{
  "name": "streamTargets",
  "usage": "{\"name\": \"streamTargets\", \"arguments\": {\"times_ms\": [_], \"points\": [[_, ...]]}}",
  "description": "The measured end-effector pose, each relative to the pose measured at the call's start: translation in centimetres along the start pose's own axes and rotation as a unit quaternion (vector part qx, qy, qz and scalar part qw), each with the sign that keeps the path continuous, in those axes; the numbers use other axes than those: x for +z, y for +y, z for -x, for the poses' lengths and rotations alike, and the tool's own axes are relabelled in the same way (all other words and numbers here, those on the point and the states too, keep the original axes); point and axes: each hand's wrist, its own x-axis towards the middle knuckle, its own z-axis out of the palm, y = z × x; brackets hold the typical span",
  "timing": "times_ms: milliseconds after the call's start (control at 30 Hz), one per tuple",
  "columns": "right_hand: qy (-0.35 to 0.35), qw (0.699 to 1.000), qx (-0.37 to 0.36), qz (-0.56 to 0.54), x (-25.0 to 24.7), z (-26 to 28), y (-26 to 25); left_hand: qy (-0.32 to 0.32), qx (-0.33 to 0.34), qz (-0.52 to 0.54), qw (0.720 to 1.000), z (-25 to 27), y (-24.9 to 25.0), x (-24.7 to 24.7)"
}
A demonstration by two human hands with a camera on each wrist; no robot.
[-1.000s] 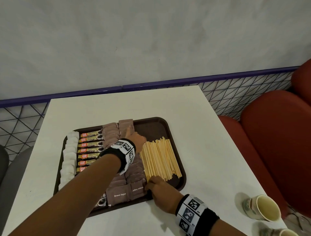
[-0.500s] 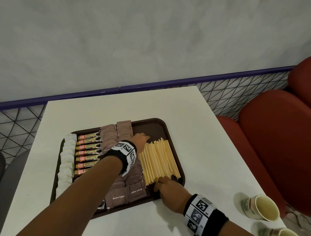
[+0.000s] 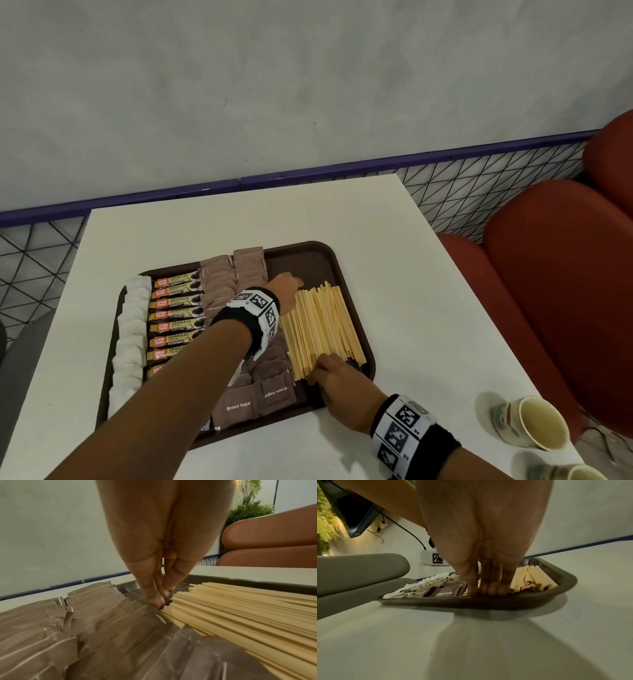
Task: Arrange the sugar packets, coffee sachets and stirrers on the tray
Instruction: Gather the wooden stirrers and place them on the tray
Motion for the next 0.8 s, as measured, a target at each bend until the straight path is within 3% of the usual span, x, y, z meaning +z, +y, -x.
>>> {"name": "streamTargets", "arguments": {"times_ms": [200,400,533,700,800], "points": [[-0.003,1.000,-0.004,-0.014,-0.3,0.2,0.3,0.011,-0.009,0.030,0.999,0.1,0.6,-0.4],[-0.016,0.997,0.057,0.041,-0.6,1.1,0.7,0.005,0.021,0.039,0.999,-0.3,1.8,0.0],[0.005,0.998,0.041,0.044,-0.5,0.7,1.2,-0.016,0.031,0.038,0.999,-0.6,2.6,0.8],[0.002,0.997,0.048,0.060,-0.3,1.2,1.2,0.027,0.033,0.049,0.998,-1.2,2.8,0.6],[0.023,0.997,0.039,0.059,0.3,1.4,1.1,0.006,0.032,0.042,0.999,-1.4,2.9,0.6]]}}
